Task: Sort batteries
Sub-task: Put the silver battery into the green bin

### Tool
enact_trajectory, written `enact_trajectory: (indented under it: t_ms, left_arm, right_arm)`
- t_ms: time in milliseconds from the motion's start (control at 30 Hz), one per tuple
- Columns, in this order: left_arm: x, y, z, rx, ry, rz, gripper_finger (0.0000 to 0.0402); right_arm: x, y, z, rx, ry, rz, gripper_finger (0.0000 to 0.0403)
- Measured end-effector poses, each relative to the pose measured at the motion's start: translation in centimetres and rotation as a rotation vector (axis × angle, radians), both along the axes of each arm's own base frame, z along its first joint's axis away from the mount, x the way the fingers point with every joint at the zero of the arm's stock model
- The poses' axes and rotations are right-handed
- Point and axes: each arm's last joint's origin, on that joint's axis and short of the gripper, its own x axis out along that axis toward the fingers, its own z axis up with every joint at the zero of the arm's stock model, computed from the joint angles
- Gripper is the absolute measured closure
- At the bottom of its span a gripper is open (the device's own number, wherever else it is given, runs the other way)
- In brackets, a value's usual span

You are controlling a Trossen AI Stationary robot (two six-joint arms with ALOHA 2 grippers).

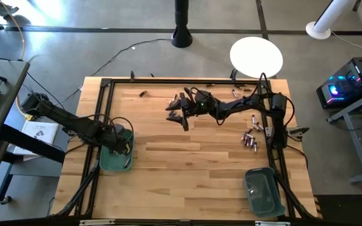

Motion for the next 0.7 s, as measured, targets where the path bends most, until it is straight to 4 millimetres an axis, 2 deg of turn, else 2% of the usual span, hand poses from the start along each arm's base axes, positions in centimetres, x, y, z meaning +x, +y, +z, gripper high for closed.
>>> enact_trajectory:
  t_ms: [167,400,500,700]
  left_arm:
    - [0.1,0.4,-1.2,-0.039,-0.012,0.057,0.0363]
    - [0.0,0.8,-2.9,-0.055,0.075,0.052,0.0363]
    - [0.2,0.8,-3.2,-0.044,0.098,0.036,0.0363]
    - [0.4,0.7,-3.8,-0.031,0.147,0.025,0.035]
  right_arm:
    - [0.1,0.2,0.0,0.003,0.001,0.007,0.0176]
    - [-0.5,-0.3,0.6,0.015,0.054,-0.015,0.0176]
    - [-1.8,-1.1,1.8,-0.011,0.162,-0.094,0.0176]
    - [-5.8,-2.0,5.2,-0.17,0.423,-0.412,0.0176]
